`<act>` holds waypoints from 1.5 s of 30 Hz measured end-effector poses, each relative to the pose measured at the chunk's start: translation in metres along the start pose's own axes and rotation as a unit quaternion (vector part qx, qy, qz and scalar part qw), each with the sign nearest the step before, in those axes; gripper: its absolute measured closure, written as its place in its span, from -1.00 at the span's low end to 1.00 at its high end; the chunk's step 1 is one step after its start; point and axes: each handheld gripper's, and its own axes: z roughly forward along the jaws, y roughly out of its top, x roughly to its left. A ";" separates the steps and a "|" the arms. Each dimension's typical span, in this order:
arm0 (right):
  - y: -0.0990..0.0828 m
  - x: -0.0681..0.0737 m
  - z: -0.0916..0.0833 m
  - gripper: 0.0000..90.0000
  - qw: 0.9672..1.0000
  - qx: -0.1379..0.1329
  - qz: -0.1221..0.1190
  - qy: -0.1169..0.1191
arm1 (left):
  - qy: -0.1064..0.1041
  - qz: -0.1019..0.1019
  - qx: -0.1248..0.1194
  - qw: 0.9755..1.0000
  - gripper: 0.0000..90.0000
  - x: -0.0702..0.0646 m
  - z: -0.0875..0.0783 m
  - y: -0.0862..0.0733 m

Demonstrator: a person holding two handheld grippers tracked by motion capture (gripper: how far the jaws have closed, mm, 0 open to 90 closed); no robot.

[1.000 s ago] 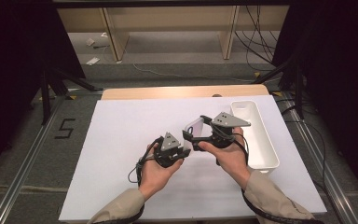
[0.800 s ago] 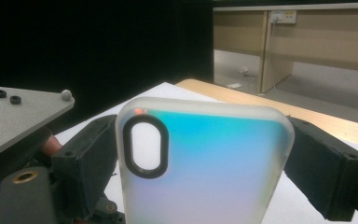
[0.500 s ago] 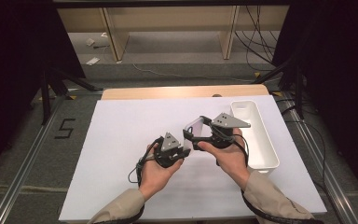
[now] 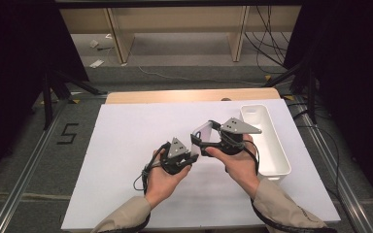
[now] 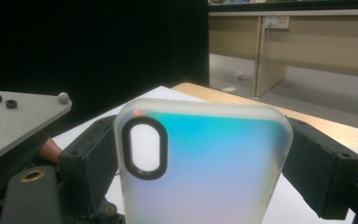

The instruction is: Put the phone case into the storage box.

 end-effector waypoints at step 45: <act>0.012 -0.015 -0.012 -0.60 1.000 -0.025 0.004 -0.006 | -0.043 0.035 -0.046 0.997 -1.00 0.025 -0.052 -0.010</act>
